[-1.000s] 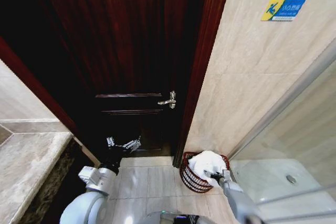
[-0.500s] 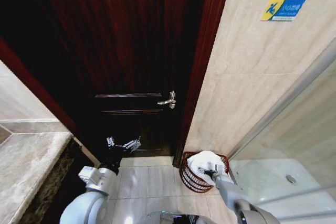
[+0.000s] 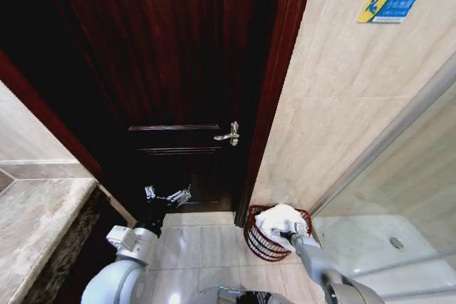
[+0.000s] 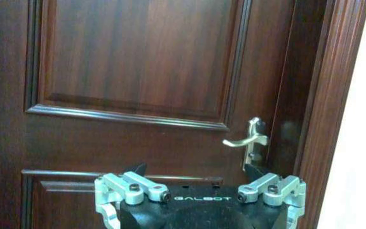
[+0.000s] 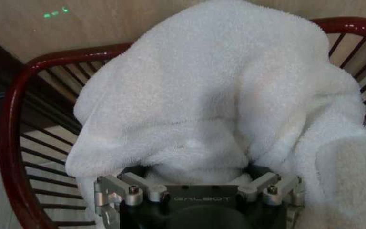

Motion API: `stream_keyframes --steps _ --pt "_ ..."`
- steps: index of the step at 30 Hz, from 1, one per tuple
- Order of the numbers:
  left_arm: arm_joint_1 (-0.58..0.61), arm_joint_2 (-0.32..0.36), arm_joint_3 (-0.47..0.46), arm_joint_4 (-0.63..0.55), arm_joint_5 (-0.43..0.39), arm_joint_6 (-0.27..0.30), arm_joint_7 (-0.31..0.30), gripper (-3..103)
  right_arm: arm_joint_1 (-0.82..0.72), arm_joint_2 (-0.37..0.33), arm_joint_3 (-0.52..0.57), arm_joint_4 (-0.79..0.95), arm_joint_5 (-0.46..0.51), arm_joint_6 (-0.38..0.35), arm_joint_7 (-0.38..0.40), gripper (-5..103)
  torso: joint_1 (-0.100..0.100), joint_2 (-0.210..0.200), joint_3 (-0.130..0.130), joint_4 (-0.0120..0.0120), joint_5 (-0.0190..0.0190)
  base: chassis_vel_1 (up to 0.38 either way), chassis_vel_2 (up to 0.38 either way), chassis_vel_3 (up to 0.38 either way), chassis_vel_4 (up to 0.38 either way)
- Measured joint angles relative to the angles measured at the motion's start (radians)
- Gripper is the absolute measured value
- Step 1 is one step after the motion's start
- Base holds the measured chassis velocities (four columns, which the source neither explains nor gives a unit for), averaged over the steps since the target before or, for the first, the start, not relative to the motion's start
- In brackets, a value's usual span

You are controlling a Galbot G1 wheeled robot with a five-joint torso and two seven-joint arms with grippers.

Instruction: Discard the used towel into the hamper.

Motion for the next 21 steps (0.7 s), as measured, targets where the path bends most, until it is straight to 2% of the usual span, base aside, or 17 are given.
stream_keyframes --steps 21 --pt "0.0 0.0 0.0 0.0 0.0 0.0 0.0 100 -0.008 -0.006 -0.004 -0.008 -0.028 0.02 -0.037 100 -0.057 -0.124 -0.066 -0.0001 0.0 0.0 0.0 0.0 0.0"
